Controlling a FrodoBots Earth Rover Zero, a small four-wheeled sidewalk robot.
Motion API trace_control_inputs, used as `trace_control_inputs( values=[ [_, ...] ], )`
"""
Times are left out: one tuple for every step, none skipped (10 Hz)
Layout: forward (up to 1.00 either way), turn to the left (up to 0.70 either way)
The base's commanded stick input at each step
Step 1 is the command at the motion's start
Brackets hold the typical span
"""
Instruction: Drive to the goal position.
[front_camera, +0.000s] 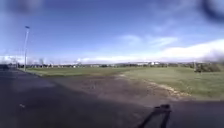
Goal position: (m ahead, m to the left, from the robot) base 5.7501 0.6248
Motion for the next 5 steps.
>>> trace_control_inputs(
  values=[
    [0.7,0.0],
    [0.7,0.0],
    [0.7,0.0],
    [0.7,0.0],
    [0.7,0.0]
  ],
)
